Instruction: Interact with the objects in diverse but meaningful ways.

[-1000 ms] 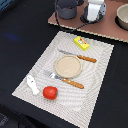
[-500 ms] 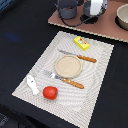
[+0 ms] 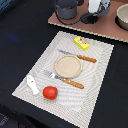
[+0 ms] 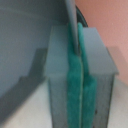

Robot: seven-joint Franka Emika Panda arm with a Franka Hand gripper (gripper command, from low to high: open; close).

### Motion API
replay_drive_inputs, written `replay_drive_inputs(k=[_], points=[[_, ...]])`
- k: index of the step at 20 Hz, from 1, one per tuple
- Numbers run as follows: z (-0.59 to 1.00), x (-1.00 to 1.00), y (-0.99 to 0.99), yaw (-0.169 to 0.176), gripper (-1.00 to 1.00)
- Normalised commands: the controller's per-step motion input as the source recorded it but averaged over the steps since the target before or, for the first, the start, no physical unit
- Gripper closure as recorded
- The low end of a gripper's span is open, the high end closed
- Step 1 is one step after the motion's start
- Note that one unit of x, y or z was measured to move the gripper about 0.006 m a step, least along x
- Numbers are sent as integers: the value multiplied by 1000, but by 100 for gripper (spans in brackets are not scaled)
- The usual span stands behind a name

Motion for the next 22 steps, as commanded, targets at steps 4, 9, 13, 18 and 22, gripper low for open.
replay_drive_inputs(k=[4,9,13,18,22], points=[[54,-461,-186,0,100],[364,-513,-122,-2,100],[244,-255,-124,-12,100],[126,-153,-269,-40,100],[7,-171,-425,-48,100]])
